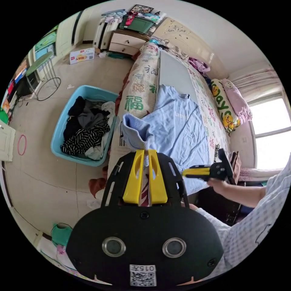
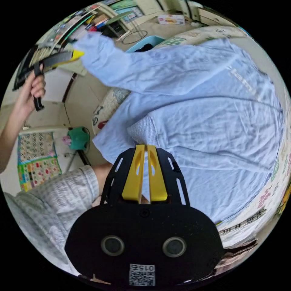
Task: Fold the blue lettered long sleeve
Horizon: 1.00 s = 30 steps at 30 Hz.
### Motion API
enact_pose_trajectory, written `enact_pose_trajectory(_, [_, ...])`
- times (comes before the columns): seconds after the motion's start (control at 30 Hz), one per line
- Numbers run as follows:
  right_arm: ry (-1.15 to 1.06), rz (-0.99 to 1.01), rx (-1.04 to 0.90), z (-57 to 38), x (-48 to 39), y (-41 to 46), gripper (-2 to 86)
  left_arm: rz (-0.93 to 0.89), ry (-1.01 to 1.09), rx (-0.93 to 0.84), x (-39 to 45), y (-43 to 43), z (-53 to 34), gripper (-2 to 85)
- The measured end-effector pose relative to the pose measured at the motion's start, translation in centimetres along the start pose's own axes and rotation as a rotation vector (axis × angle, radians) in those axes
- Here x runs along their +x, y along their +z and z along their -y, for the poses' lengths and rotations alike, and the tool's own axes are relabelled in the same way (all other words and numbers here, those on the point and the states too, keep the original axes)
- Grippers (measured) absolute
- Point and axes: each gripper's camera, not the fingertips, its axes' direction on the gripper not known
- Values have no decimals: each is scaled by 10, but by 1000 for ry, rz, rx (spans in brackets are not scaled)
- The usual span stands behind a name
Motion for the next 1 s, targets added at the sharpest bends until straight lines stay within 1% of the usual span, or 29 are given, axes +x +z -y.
enact_pose_trajectory(0.07, [96, -53, 77, -27, 55, -61, 9, 29, 41, 33, -28, -38, 32, 6])
enact_pose_trajectory(0.1, [186, -113, 136, -52, 104, -110, 9, 34, 35, 54, -38, -49, 42, 7])
enact_pose_trajectory(0.13, [315, -201, 195, -83, 159, -162, 11, 30, -2, 109, -61, -72, 61, 9])
enact_pose_trajectory(0.17, [387, -246, 229, -101, 187, -188, 12, 24, -62, 181, -86, -93, 78, 11])
enact_pose_trajectory(0.2, [549, -342, 305, -143, 241, -238, 16, 28, -90, 215, -98, -102, 85, 12])
enact_pose_trajectory(0.23, [720, -435, 374, -189, 285, -278, 22, 79, -147, 262, -117, -114, 95, 16])
enact_pose_trajectory(0.27, [814, -477, 407, -214, 302, -293, 29, 173, -213, 285, -129, -121, 98, 21])
enact_pose_trajectory(0.3, [1004, -531, 471, -267, 328, -314, 41, 209, -246, 294, -132, -123, 96, 23])
enact_pose_trajectory(0.33, [1106, -505, 564, -317, 339, -319, 49, 214, -276, 314, -134, -122, 88, 28])
enact_pose_trajectory(0.37, [1131, -474, 609, -339, 343, -316, 52, 165, -270, 312, -131, -114, 77, 33])
enact_pose_trajectory(0.4, [1150, -399, 656, -375, 348, -297, 59, 142, -273, 293, -129, -107, 70, 36])
enact_pose_trajectory(0.43, [1136, -312, 626, -400, 354, -262, 65, 107, -291, 227, -125, -86, 55, 44])
enact_pose_trajectory(0.47, [1122, -269, 591, -409, 357, -241, 68, 65, -304, 131, -120, -57, 38, 52])
enact_pose_trajectory(0.5, [1091, -185, 500, -423, 360, -192, 75, 38, -314, 76, -118, -41, 29, 56])
enact_pose_trajectory(0.53, [1066, -98, 404, -433, 361, -138, 84, -19, -349, -30, -112, -9, 10, 67])
enact_pose_trajectory(0.57, [1057, -51, 362, -438, 360, -111, 86, -91, -385, -121, -107, 23, -8, 79])
enact_pose_trajectory(0.63, [1031, 143, 235, -452, 353, -7, 101, -174, -426, -216, -97, 60, -33, 87])
enact_pose_trajectory(0.67, [1023, 187, 213, -454, 351, 16, 106, -191, -449, -254, -91, 79, -45, 90])
enact_pose_trajectory(0.7, [1000, 257, 166, -458, 347, 57, 110, -194, -455, -271, -89, 86, -49, 92])
enact_pose_trajectory(0.73, [983, 284, 116, -460, 343, 90, 114, -189, -456, -312, -85, 100, -55, 95])
enact_pose_trajectory(0.83, [901, 312, -8, -460, 338, 153, 123, -157, -442, -393, -78, 123, -63, 95])
enact_pose_trajectory(0.9, [843, 338, -32, -456, 335, 178, 111, -148, -421, -442, -73, 134, -63, 88])
enact_pose_trajectory(0.97, [842, 287, -75, -453, 337, 192, 74, -78, -385, -443, -68, 133, -58, 64])
enact_pose_trajectory(1.0, [809, 262, -100, -449, 337, 198, 40, -69, -383, -447, -67, 132, -56, 57])
